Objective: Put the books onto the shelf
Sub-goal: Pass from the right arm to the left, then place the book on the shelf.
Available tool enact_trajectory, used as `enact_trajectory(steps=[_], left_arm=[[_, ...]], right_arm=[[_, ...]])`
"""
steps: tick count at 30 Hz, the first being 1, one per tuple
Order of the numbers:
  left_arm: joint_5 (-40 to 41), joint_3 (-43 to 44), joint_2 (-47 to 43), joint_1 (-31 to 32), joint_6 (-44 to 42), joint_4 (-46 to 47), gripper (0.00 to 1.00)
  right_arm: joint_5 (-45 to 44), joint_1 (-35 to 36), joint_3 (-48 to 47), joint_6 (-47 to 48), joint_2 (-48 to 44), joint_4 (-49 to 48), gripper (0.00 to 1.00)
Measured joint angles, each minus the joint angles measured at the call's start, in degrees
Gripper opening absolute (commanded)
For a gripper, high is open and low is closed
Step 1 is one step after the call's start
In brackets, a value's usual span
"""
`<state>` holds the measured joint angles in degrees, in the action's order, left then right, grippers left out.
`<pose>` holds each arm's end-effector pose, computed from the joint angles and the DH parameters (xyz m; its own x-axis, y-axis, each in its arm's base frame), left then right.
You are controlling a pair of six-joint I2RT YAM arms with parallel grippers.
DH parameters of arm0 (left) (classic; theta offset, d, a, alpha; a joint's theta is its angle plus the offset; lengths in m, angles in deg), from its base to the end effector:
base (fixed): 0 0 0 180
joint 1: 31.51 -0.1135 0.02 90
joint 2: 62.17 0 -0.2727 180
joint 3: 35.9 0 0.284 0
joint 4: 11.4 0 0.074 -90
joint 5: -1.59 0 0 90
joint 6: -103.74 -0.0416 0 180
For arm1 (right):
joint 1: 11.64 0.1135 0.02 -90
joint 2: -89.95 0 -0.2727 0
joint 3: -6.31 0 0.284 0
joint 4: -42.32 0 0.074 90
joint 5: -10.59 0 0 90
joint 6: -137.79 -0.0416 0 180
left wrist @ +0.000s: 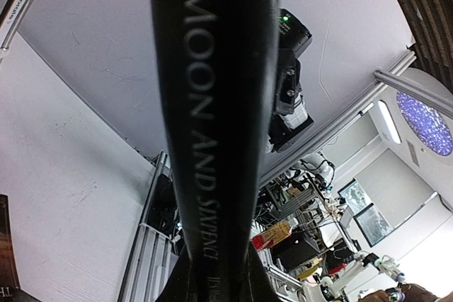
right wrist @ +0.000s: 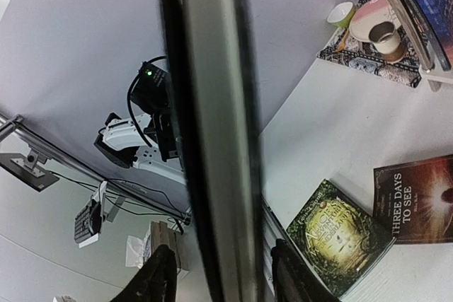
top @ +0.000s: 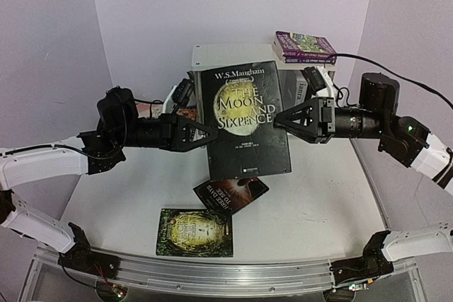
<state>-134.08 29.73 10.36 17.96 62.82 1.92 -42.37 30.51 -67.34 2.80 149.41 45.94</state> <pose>0.1870 -0.2645 0.3510 -0.7028 0.0095 -0.7113 0.7054 -0.1207 -0.6985 0.1775 0.1945 0.4377 -0.5929 0.2245 -0.7733 -0.7855 0.0505 0.6168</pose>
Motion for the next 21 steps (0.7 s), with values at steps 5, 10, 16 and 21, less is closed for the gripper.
enact_trajectory(steps=[5,10,16,21], left_arm=[[2.1,-1.9,-0.6,0.0,-3.3,-3.2,0.0],[7.4,-2.6,-0.7,0.0,-9.6,-11.6,0.0],[19.6,-3.8,-1.9,1.2,-17.5,-19.9,0.0],[32.7,-4.0,-1.8,5.4,-23.2,-22.6,0.0]], right_arm=[[-3.5,0.2,-0.3,5.5,-0.5,4.3,0.79],[-11.5,0.2,-0.3,11.5,-2.3,13.0,0.81],[-21.0,0.2,0.9,15.9,-6.7,18.4,0.81],[-27.1,0.2,2.7,18.0,-8.2,20.6,0.82]])
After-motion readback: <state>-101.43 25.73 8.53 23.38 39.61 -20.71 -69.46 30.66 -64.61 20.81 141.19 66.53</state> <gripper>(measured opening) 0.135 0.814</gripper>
